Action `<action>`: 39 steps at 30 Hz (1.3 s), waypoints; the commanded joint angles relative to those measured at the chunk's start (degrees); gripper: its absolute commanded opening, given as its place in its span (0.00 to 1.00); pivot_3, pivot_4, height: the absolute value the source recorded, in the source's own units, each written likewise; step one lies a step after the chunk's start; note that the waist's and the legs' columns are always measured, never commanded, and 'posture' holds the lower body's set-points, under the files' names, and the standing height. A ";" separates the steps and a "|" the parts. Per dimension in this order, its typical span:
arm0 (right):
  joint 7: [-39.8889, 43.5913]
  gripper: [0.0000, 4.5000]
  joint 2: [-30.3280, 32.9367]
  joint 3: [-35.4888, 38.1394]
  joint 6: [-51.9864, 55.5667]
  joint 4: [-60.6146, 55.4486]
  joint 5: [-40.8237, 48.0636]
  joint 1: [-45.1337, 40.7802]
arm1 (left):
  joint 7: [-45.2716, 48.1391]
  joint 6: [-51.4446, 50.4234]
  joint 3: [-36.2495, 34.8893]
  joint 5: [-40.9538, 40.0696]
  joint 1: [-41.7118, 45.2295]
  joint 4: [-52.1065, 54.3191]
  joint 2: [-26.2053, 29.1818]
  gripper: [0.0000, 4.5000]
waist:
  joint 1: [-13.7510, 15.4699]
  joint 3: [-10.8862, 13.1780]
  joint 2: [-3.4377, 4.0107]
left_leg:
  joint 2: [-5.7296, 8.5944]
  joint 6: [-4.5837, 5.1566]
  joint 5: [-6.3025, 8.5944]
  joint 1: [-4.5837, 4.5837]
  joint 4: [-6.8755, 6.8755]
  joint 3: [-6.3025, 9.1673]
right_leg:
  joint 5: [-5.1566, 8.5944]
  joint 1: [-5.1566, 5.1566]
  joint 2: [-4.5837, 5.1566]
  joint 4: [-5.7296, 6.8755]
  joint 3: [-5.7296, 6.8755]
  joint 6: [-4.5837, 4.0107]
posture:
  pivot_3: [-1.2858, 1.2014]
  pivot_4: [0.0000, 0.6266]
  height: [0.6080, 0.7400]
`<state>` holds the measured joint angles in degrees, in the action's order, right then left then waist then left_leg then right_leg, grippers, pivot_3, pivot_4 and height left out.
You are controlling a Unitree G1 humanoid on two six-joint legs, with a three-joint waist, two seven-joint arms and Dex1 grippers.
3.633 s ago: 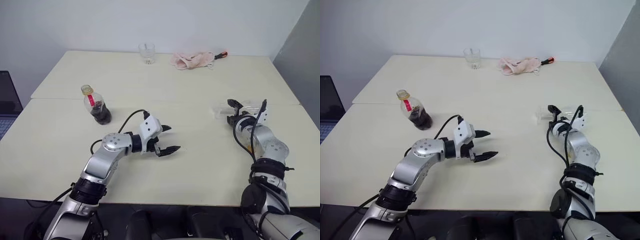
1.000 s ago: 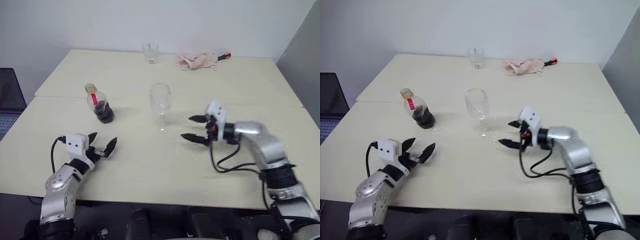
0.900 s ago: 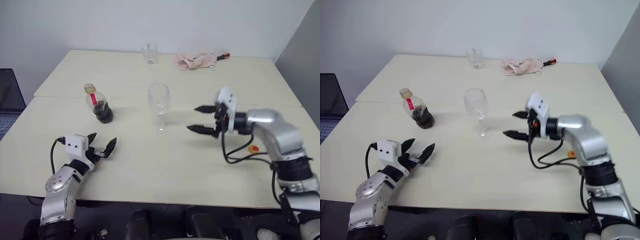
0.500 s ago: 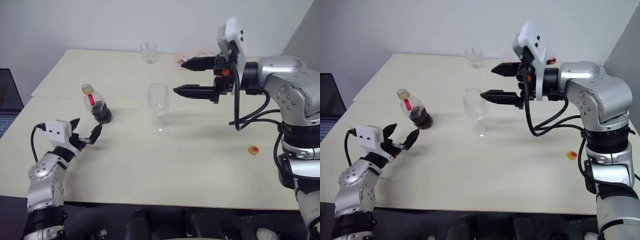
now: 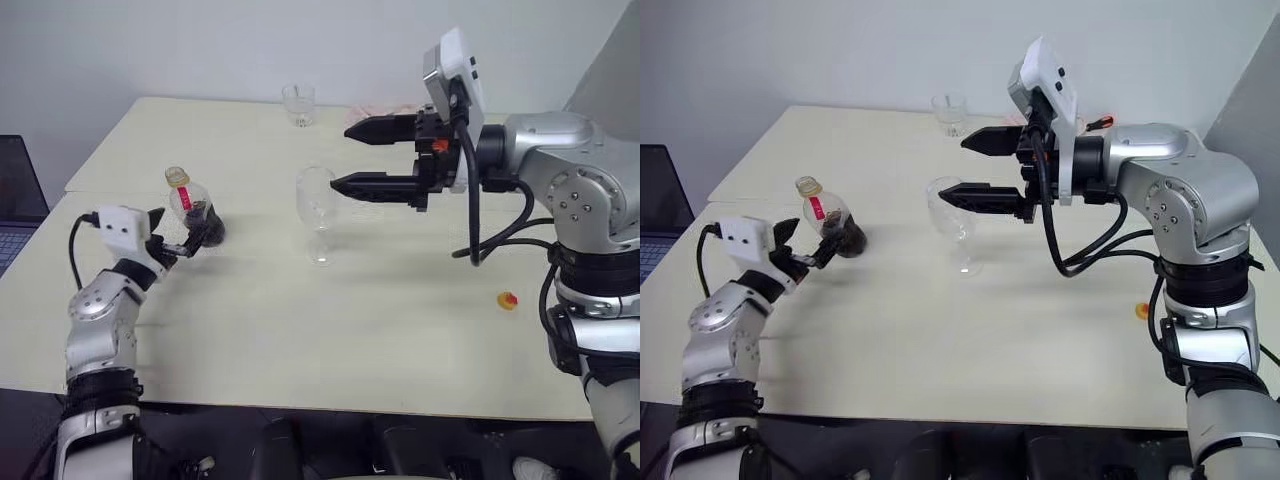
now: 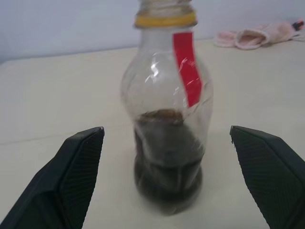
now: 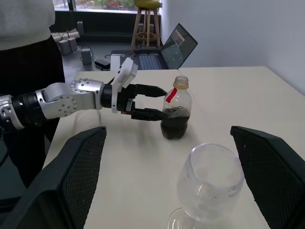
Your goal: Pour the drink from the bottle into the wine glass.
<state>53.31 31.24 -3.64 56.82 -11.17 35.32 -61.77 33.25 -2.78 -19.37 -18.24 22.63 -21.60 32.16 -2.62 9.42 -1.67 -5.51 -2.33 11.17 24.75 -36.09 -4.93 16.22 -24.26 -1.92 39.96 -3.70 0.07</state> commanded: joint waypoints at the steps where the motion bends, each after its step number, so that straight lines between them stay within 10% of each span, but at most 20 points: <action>1: -0.87 0.99 0.18 0.79 0.14 -2.56 1.26 -0.68 | -0.40 2.50 1.43 2.09 3.22 -3.57 0.18 1.00 | 0.02 0.00 0.00 | 0.01 0.00 0.00 0.00 0.00 -0.01 | -0.01 -0.01 0.00 0.00 0.01 -0.02 | 0.52 0.24 1.00; 20: -5.07 0.99 1.38 0.20 2.50 -6.61 2.36 0.42 | -3.81 14.90 4.59 7.19 20.06 -32.84 -3.49 1.00 | 0.77 0.01 -0.01 | 0.06 0.00 0.00 0.05 0.01 0.00 | -0.01 -0.01 -0.06 -0.02 0.11 0.00 | 0.52 0.24 1.00; 32: -6.84 1.00 5.32 -0.80 2.20 -9.12 -0.18 4.53 | -2.88 19.34 3.90 6.01 22.61 -37.91 -5.03 0.29 | 0.85 -0.01 -0.05 | 0.06 -0.01 0.00 0.06 0.01 0.02 | -0.01 0.01 -0.05 -0.01 0.17 0.00 | 0.52 0.24 1.00; 39: -12.90 1.00 8.65 9.01 5.26 -15.85 1.81 15.42 | 2.27 17.51 5.17 5.98 23.12 -31.13 -3.98 0.24 | 0.93 0.08 -0.17 | 0.07 -0.02 0.00 0.12 0.03 0.08 | 0.01 -0.01 -0.04 -0.02 0.17 0.03 | 0.52 0.24 1.00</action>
<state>42.36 38.91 1.27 61.22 -23.03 35.86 -46.82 33.98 14.21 -14.34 -11.57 43.67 -56.87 27.02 -1.69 9.50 -1.84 -5.45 -2.36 11.17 24.88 -36.07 -4.85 16.23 -24.27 -1.97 39.95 -3.53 0.10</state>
